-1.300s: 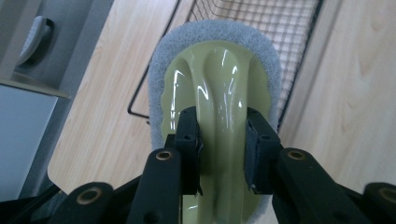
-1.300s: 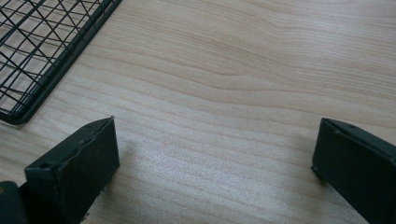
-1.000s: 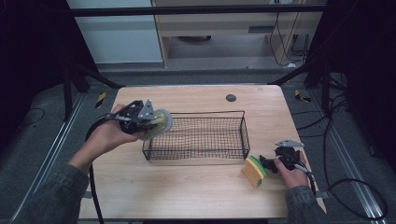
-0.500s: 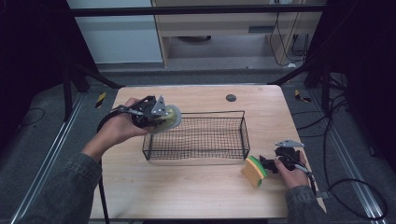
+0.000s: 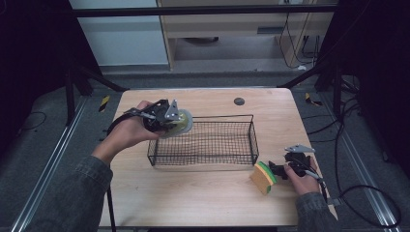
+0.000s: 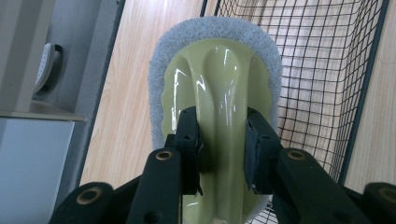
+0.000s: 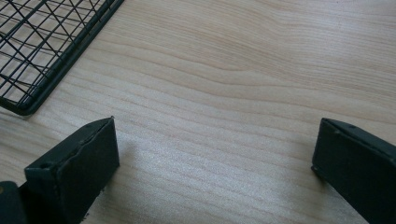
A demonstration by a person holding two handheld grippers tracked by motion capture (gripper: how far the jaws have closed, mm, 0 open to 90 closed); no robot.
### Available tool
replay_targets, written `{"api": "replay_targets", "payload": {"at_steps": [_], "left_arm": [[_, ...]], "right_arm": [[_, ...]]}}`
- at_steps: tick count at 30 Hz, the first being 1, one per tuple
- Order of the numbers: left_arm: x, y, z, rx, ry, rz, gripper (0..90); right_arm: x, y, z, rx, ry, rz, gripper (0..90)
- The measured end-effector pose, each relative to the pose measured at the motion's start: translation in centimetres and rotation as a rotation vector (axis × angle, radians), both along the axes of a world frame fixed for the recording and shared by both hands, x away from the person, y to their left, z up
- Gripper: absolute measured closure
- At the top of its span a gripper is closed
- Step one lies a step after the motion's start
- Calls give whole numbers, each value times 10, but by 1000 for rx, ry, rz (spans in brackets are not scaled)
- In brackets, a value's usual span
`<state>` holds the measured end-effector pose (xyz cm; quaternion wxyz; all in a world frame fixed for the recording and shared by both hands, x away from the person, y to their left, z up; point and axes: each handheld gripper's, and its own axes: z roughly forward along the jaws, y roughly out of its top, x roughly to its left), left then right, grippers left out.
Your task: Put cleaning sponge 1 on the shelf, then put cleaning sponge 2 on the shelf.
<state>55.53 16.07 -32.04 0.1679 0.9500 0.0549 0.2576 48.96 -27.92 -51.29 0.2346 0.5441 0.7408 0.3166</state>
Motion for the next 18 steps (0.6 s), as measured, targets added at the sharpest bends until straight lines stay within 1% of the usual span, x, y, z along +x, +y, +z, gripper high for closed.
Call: {"api": "replay_targets", "payload": {"at_steps": [7,11,18], "left_arm": [[-1,-4,-1,13,-4,-9,701],[0,-5,-4,33,-6,-17,701],[-1,-6,-6,38,-6,-20,701]], "right_arm": [[0,0,0,0,0,0,7],[0,0,0,0,0,0,7],[0,0,0,0,0,0,7]]}}
